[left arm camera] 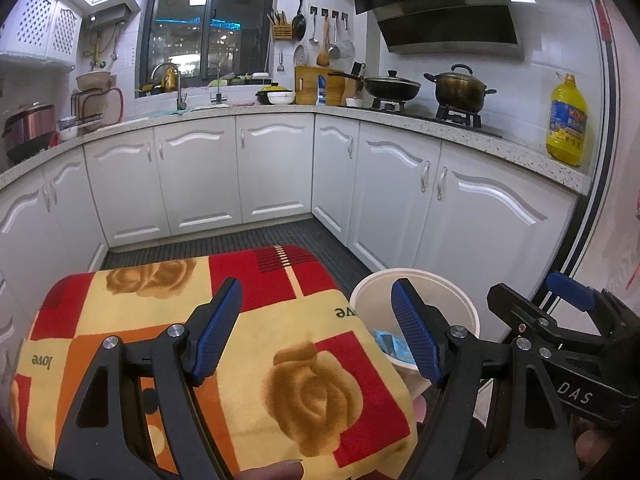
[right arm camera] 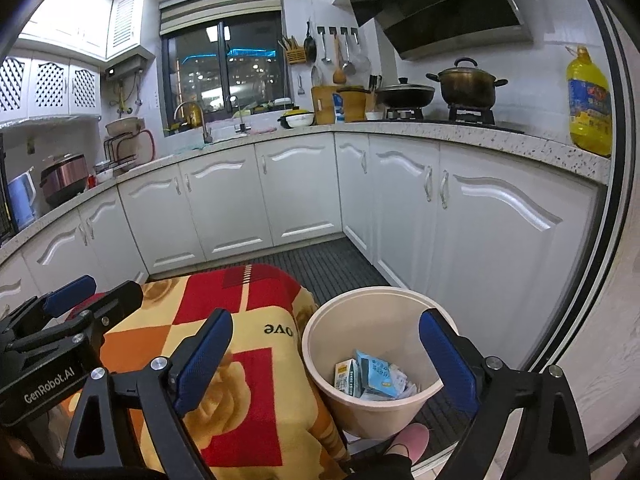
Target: Collect trash
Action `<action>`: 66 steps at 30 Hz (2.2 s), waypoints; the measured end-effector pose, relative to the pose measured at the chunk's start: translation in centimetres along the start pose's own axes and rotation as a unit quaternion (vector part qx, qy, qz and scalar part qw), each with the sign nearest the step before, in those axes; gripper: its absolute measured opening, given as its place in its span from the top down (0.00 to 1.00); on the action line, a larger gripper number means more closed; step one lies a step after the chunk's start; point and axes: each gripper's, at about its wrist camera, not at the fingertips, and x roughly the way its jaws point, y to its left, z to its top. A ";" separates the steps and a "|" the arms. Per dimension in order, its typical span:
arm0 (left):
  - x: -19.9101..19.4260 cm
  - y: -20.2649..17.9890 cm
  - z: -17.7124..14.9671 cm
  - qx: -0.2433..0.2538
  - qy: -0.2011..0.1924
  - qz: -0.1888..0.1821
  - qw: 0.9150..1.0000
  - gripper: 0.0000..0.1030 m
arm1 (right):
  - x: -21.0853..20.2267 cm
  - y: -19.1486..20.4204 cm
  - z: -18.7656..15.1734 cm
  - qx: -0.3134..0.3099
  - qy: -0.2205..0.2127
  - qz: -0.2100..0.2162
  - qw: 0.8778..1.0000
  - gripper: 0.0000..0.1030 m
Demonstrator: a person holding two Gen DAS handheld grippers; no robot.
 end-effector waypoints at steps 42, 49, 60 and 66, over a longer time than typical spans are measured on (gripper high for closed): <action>-0.3 0.8 -0.4 -0.003 0.002 0.007 1.000 0.26 | 0.4 0.7 0.2 -0.013 0.003 0.003 1.000 0.09; -0.4 0.8 -0.5 -0.004 0.000 0.012 1.000 0.26 | 0.6 0.6 0.1 -0.013 0.007 0.003 1.000 0.09; -0.1 0.6 -0.5 0.005 0.003 0.018 1.000 0.26 | 0.8 0.4 0.0 -0.013 0.011 0.005 1.000 0.09; 0.1 0.5 -0.6 0.007 0.007 0.017 1.000 0.26 | 1.1 0.3 0.0 -0.011 0.015 0.005 1.000 0.09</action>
